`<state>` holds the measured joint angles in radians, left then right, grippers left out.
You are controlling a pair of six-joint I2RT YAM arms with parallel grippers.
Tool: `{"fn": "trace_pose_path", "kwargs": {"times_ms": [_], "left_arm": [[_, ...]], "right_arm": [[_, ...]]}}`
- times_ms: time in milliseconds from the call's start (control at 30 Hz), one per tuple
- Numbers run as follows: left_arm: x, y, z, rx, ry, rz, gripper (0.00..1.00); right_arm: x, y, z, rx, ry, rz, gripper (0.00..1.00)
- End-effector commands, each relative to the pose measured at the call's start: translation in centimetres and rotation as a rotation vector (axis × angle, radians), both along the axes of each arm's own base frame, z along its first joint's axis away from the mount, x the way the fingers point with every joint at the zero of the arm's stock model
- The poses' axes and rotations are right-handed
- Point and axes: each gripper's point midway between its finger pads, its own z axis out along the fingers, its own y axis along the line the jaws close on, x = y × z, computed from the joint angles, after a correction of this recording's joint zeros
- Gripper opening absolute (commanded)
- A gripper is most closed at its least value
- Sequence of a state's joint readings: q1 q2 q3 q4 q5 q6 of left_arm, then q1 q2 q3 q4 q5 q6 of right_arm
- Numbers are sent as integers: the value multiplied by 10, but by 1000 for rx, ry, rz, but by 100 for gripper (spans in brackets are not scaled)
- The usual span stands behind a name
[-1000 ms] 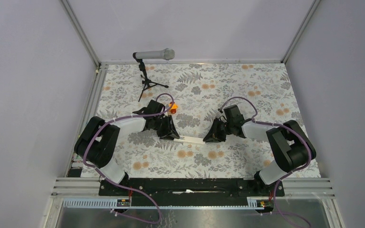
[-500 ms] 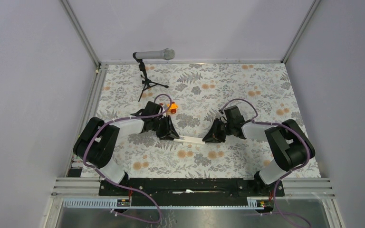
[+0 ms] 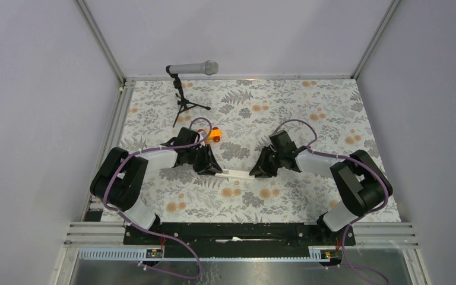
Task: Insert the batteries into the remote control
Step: Load the battery cover into the remote control.
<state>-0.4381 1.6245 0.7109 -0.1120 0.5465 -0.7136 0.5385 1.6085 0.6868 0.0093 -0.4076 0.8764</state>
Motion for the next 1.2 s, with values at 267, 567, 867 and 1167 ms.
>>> {"fn": "trace_pose_path", "kwargs": {"times_ms": [267,567,867,1167], "left_arm": [[-42,-12,-22,-79,172,-50,0],[-34,-17,-9,-132,171,-33,0],[-34,-24,-4,-196,182,-37,0],[-35,-6,-15,-98,189,-3,0]], "right_arm": [[-14,15,-48,-360,-19,50,35],[-30,36,-57,-429,-21,111,44],[-41,64,-73,-409,23,148,50],[-65,0,-92,-372,94,10,55]]}}
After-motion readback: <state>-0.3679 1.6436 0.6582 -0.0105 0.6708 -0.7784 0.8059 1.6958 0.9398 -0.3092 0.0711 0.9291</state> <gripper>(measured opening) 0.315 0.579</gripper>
